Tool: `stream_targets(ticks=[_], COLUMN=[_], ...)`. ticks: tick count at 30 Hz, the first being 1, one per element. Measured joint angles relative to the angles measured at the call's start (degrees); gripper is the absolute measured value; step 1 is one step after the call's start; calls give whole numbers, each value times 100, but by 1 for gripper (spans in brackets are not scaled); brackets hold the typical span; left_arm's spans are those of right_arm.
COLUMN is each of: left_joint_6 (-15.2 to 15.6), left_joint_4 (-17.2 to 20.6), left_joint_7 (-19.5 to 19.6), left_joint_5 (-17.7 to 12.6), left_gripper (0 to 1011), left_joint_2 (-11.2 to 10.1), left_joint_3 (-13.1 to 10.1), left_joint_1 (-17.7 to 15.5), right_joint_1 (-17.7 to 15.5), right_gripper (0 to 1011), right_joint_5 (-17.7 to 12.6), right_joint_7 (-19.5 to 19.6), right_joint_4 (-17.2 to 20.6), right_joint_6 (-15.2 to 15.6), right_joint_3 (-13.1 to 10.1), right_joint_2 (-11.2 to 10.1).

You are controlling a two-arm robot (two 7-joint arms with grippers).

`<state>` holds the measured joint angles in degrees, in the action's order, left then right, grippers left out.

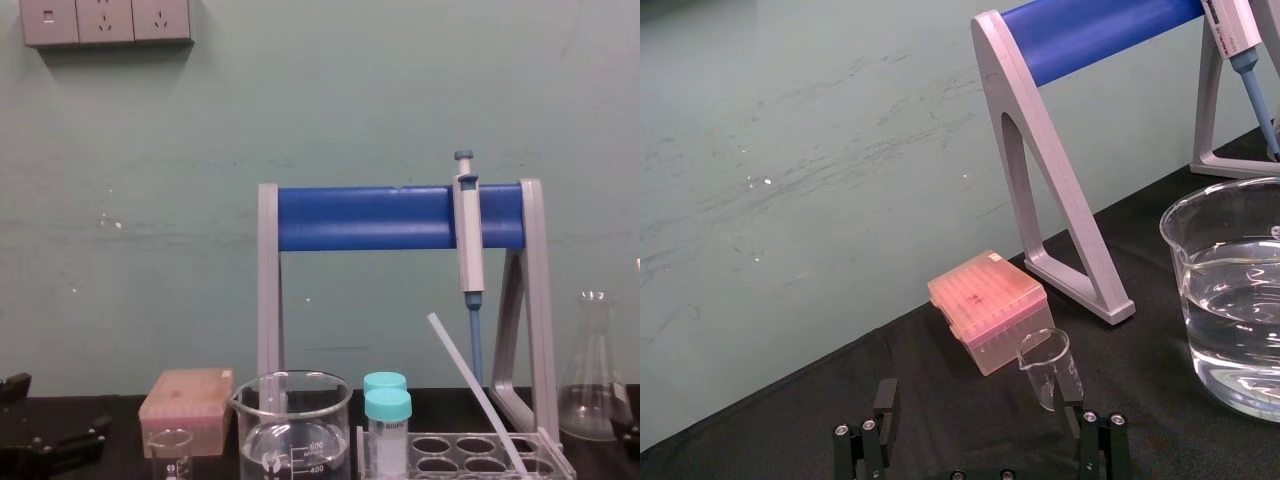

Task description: Pick up the stirring rod with one hand, then place it down.

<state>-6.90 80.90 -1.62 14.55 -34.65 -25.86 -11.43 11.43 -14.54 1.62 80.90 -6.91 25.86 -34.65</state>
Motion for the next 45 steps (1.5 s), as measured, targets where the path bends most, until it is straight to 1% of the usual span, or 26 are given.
stream_targets(ticks=[16, 20, 21, 23, 24, 26, 27, 29, 30, 32, 33, 35, 38, 42, 43, 45], left_joint_6=[0, 0, 0, 0, 0, 0, 0, 0, 0, 0, 0, 0, 0, 0, 0, 0], left_joint_4=[0, 0, 0, 0, 0, 0, 0, 0, 0, 0, 0, 0, 0, 0, 0, 0], left_joint_7=[0, 0, 0, 0, 0, 0, 0, 0, 0, 0, 0, 0, 0, 0, 0, 0], left_joint_5=[0, 0, 0, 0, 0, 0, 0, 0, 0, 0, 0, 0, 0, 0, 0, 0], left_gripper=[1000, 1000, 1000, 1000, 1000, 1000, 1000, 1000, 1000, 1000, 1000, 1000, 1000, 1000, 1000, 1000], left_joint_2=[0, 0, 0, 0, 0, 0, 0, 0, 0, 0, 0, 0, 0, 0, 0, 0], left_joint_3=[0, 0, 0, 0, 0, 0, 0, 0, 0, 0, 0, 0, 0, 0, 0, 0], left_joint_1=[0, 0, 0, 0, 0, 0, 0, 0, 0, 0, 0, 0, 0, 0, 0, 0], right_joint_1=[-3, -23, -25, -13, 18, 60, 120, 204, 285, 385, 485, 594, 874, 1080, 1175, 1262], right_gripper=[1003, 1003, 1003, 1003, 1003, 1003, 1003, 1003, 1003, 1003, 1003, 1003, 1003, 1003, 1003, 1003], right_joint_5=[15, 124, 195, 256, 309, 354, 378, 388, 389, 386, 369, 336, 197, 35, -56, -153], right_joint_7=[-2, 34, 55, 55, 41, -14, -102, -226, -349, -503, -656, -819, -1240, -1579, -1768, -1956], right_joint_4=[0, -5, -5, -4, 0, 2, -1, -23, -61, -117, -186, -270, -503, -717, -821, -932], right_joint_6=[-8, -223, -370, -552, -730, -899, -1044, -1202, -1321, -1427, -1510, -1570, -1664, -1670, -1656, -1624], right_joint_3=[-12, -116, -154, -186, -210, -224, -224, -214, -192, -162, -131, -93, -12, 47, 76, 107], right_joint_2=[5, 29, 37, 45, 55, 69, 91, 123, 159, 203, 249, 303, 458, 599, 670, 743])
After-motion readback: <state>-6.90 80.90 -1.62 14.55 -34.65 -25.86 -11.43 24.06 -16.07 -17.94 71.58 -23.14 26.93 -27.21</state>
